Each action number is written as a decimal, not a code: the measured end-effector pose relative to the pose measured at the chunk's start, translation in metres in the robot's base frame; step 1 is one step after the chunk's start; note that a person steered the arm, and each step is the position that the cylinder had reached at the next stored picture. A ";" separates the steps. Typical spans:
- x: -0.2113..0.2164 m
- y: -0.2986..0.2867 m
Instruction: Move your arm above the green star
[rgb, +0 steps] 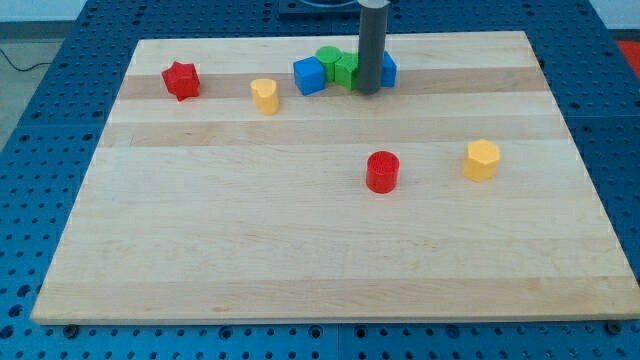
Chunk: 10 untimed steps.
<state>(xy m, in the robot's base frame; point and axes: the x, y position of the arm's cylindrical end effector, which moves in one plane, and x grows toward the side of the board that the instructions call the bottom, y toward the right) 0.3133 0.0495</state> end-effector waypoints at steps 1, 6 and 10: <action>0.009 0.013; 0.013 0.154; -0.089 0.151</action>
<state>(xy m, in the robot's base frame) 0.2245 0.2001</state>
